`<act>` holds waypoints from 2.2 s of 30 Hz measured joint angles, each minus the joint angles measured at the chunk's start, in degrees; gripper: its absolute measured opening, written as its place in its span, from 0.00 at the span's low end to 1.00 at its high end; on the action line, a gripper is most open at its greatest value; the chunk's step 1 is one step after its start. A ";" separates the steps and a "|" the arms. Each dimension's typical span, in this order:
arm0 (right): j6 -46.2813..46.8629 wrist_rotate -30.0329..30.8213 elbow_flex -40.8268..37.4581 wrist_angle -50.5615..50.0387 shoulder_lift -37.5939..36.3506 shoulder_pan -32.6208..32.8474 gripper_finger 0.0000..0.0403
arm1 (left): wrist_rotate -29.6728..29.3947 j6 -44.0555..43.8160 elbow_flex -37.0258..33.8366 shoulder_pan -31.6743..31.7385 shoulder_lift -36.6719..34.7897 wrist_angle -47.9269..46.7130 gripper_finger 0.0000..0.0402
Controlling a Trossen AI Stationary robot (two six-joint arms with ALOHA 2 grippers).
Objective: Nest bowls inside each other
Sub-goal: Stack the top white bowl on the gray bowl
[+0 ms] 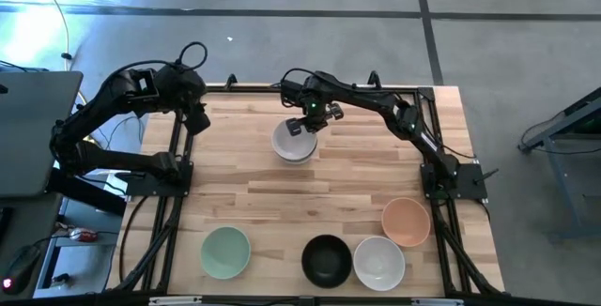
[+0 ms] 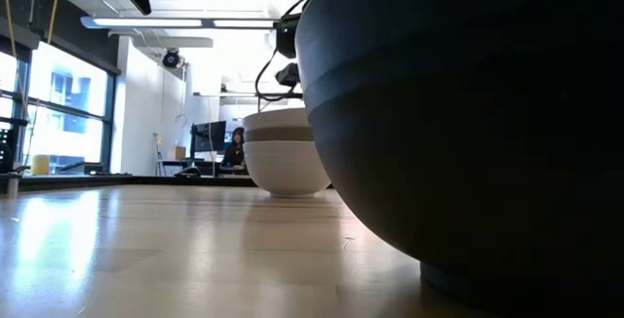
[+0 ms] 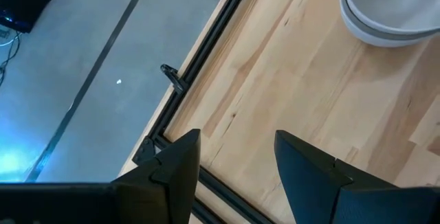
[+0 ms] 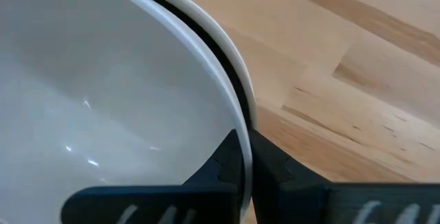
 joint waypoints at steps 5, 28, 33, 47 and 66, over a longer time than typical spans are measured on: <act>-0.31 0.15 0.00 0.15 0.11 -0.01 0.00 | 0.12 0.42 0.00 0.03 0.00 0.00 0.44; -0.94 0.01 0.07 -0.95 1.25 0.41 0.22 | 0.99 0.42 0.00 0.03 -0.01 0.00 0.44; -0.91 0.42 0.17 -0.55 1.25 0.91 0.34 | 1.14 0.37 0.00 0.03 0.00 0.00 0.44; -0.01 3.08 0.17 -1.36 -1.61 1.15 0.38 | 2.39 -0.23 0.00 0.02 0.00 0.01 0.44; -0.27 5.66 0.11 -2.91 -1.90 1.92 0.42 | 4.23 -1.09 0.00 0.02 0.00 0.00 0.44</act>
